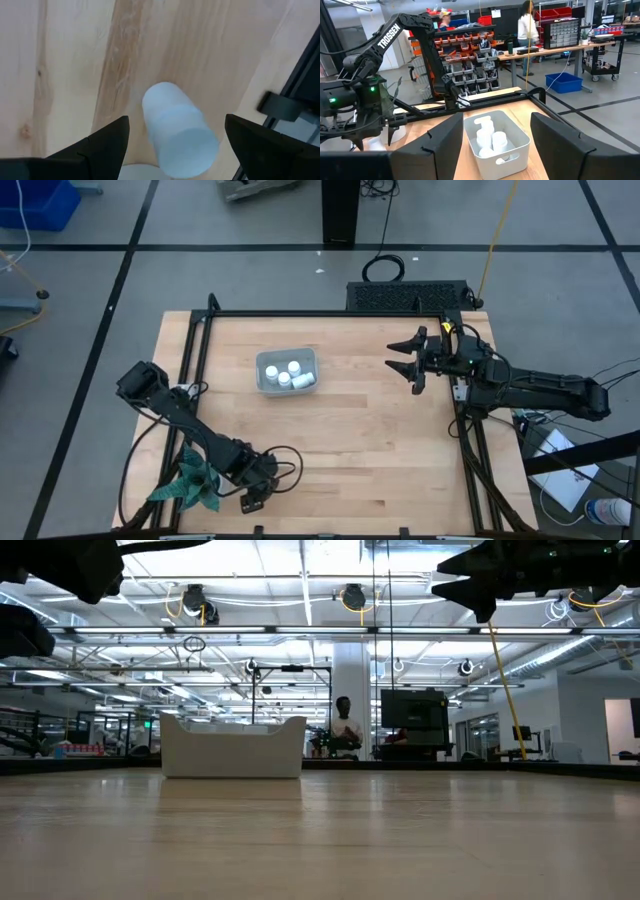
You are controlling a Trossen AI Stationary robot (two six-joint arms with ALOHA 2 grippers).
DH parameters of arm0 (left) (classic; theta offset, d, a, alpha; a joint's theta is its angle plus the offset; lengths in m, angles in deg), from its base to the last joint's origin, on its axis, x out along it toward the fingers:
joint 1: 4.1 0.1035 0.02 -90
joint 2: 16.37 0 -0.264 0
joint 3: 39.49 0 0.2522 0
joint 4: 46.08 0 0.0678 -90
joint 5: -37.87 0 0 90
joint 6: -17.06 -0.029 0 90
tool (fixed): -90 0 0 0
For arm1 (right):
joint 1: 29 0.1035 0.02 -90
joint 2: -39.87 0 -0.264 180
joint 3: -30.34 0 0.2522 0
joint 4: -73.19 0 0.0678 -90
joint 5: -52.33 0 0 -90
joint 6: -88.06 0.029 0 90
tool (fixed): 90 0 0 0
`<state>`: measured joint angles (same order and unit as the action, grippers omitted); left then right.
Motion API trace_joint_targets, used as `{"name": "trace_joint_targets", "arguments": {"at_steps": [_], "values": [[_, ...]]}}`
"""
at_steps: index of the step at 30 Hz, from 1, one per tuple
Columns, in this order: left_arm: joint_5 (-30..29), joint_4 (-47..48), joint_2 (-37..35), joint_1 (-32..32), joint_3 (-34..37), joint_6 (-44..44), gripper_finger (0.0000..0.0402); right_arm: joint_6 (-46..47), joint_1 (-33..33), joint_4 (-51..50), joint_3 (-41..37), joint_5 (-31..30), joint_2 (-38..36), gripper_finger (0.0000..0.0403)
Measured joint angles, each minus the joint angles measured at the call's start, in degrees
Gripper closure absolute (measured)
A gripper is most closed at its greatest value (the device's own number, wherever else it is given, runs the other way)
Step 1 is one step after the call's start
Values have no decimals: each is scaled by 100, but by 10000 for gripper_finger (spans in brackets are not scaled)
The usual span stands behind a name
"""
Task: Pick and place pill bottles into a basket
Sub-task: Put the white pill bottle in the gray bin
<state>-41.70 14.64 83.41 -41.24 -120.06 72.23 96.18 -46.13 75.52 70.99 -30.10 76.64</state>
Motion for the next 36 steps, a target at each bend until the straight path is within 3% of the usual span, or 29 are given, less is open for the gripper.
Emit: {"name": "trace_joint_targets", "arguments": {"at_steps": [6,16,36], "values": [[-36,-74,0,0,0,44,83,9,0,-1,0,1,-1,179],[9,-82,-26,0,-16,-88,239,20,0,-2,0,2,-2,179],[50,-170,-13,128,-7,-779,239,20,0,-4,-2,2,-2,179]]}}
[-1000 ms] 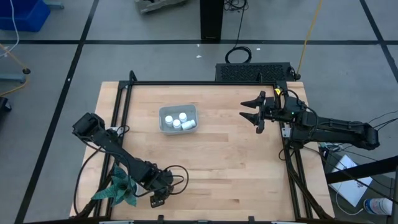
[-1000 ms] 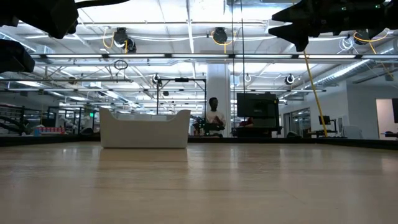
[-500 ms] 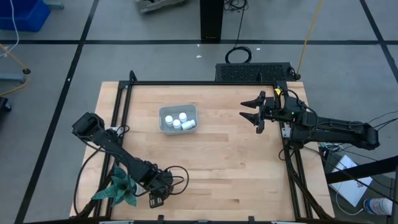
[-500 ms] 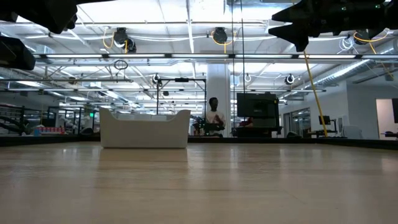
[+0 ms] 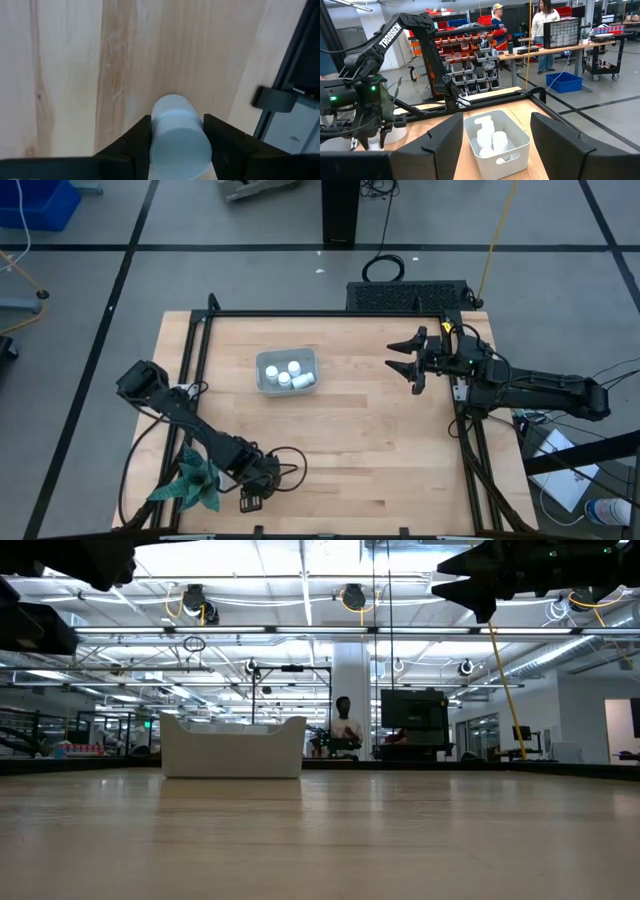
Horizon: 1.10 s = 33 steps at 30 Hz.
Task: Pick and place pill bottles into a basket
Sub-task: Put the white pill bottle in the gray bin
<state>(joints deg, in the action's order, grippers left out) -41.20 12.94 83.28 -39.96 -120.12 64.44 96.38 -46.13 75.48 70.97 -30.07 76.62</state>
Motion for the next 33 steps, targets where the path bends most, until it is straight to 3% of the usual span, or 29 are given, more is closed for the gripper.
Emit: {"name": "trace_joint_targets", "arguments": {"at_steps": [9,17,22,33], "values": [[-295,-269,7,180,2,-477,239,-17,0,0,0,0,0,179],[-1423,-152,-115,738,-44,-1612,239,-42,0,-4,0,0,0,179],[-2243,-151,-489,1116,-291,-2625,239,-63,0,-23,0,-3,2,179],[-3398,17,-1728,2111,-462,-4355,239,-118,-1,-192,0,-5,4,179]]}}
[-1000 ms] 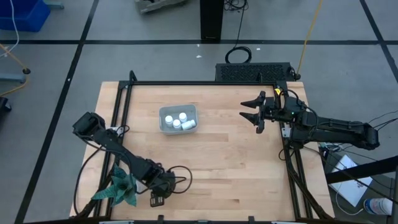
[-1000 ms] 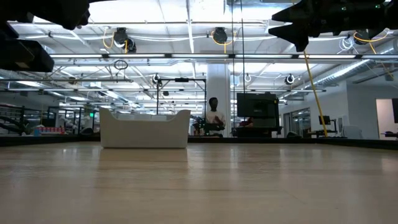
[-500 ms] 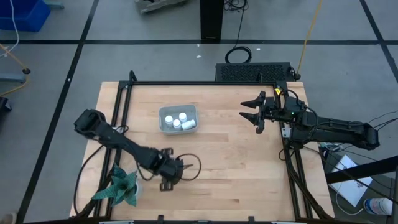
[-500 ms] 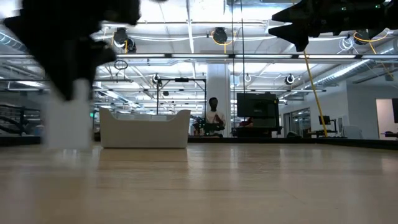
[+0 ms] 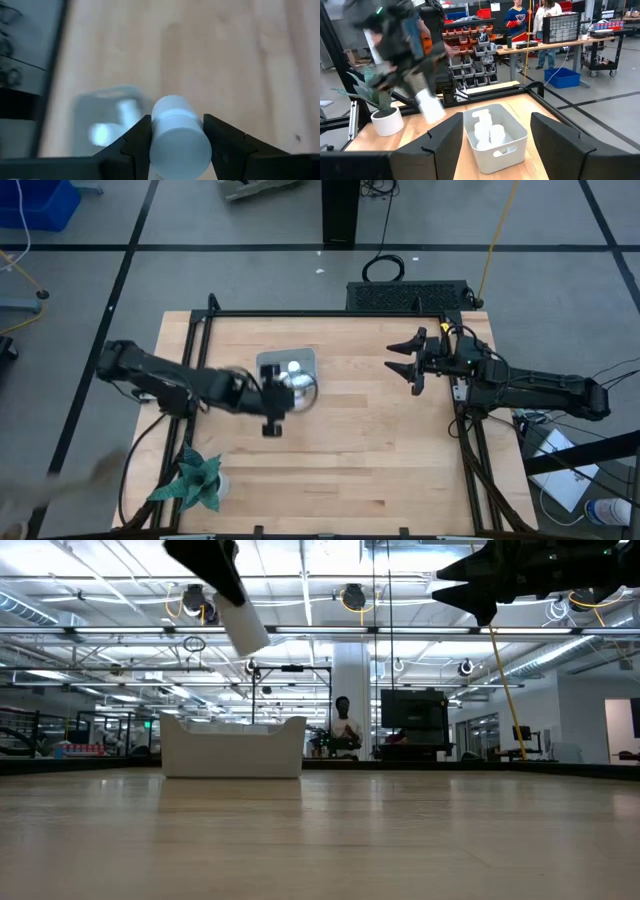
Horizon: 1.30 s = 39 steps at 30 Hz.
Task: Pick and place pill bottles into a basket
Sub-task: Put the white pill bottle in the gray bin
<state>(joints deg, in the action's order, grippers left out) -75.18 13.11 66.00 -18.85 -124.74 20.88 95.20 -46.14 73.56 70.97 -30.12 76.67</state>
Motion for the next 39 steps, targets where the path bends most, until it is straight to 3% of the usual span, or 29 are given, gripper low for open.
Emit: {"name": "trace_joint_targets", "arguments": {"at_steps": [6,17,31,39], "values": [[119,-35,-472,874,-4,-803,239,-51,1,13,0,0,0,179],[1478,-212,-323,2497,1,-1698,239,-117,1,-26,0,-2,0,179],[2157,-522,-262,3161,-4,-2138,239,-164,-1,-71,-2,-2,0,179],[2453,-574,352,3525,-4,-2157,239,-182,-1,-71,-2,-2,0,179]]}}
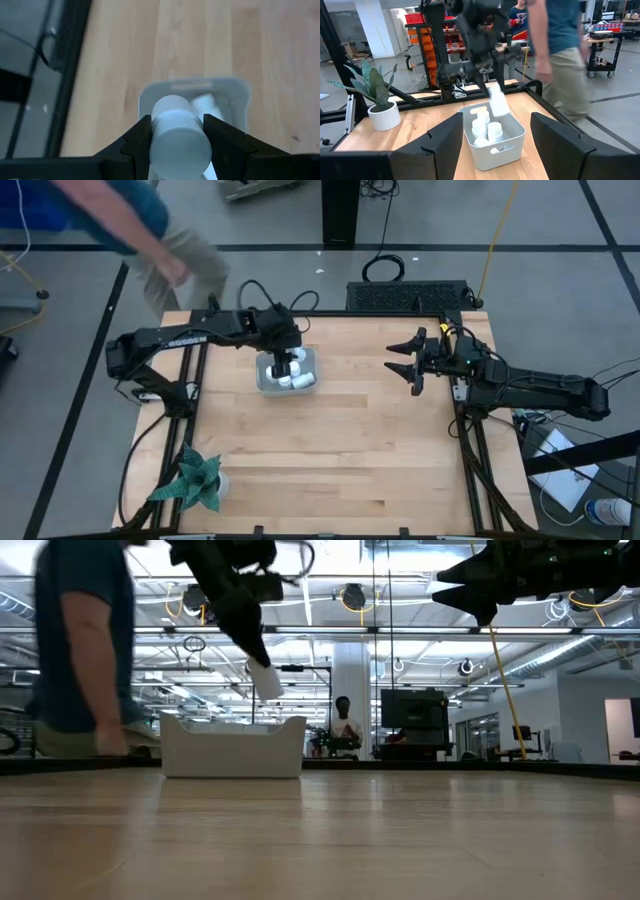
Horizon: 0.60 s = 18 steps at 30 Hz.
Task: Pick and place pill bottles into a basket
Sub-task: Put the white pill bottle in the gray bin
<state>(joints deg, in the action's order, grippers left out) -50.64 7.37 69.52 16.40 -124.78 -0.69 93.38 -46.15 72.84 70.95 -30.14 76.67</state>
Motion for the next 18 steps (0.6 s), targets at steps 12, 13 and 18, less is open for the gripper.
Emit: {"name": "trace_joint_targets", "arguments": {"at_steps": [12,13,18], "values": [[90,494,391,366,2,1,239,-4,0,-35,0,0,-2,179],[54,580,394,377,2,31,239,-12,0,-40,0,0,-2,179],[17,842,397,409,2,53,239,-36,0,-86,0,2,-2,179]]}}
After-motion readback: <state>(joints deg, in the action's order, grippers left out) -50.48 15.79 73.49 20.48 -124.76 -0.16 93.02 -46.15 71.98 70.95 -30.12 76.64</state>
